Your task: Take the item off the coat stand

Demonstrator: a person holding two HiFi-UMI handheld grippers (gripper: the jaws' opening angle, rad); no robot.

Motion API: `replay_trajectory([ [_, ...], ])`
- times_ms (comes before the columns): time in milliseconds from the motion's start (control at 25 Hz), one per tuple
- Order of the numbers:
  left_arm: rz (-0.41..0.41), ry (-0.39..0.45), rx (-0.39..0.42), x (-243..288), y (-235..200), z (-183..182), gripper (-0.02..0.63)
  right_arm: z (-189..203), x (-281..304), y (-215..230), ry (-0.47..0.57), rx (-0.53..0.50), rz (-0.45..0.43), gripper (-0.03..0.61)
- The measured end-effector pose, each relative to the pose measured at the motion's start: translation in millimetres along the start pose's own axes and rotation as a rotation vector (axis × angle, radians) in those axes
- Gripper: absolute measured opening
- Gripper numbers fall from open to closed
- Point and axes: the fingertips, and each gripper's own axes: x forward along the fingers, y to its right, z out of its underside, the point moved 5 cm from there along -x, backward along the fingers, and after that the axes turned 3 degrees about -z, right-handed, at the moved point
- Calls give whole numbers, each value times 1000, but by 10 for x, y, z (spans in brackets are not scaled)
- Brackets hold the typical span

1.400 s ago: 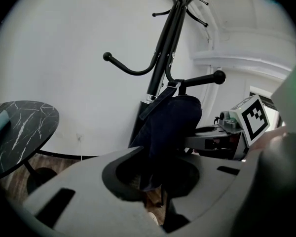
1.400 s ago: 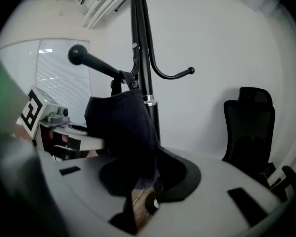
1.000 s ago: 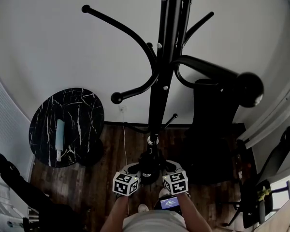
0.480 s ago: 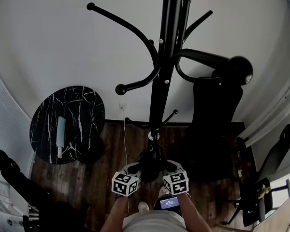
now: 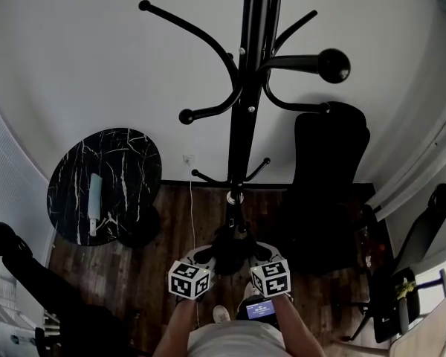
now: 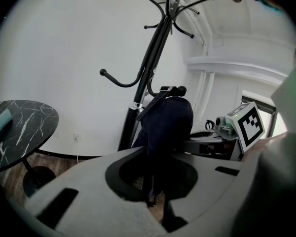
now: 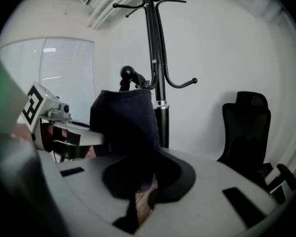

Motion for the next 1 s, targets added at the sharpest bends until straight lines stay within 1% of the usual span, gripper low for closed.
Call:
replay_trajectory([
  [280,5,31,6,-117,113,-48,29,-56,-178,-60,36,-5,6,29],
  [600,2,46,8,-208,246,-53,29,-40,-351,-92,59,0,2,29],
  [680,-9,53,11,-236,277,-55,29,-40,-382,-100,64,0,-2,29],
  [840,-57,91,43,-317,356,-88,28,-62,-454,-120,86,-7,-19,29],
  [1000,-86,109,34,-412,507,-79,28,-70,-590,-131,95,-22,-39,29],
])
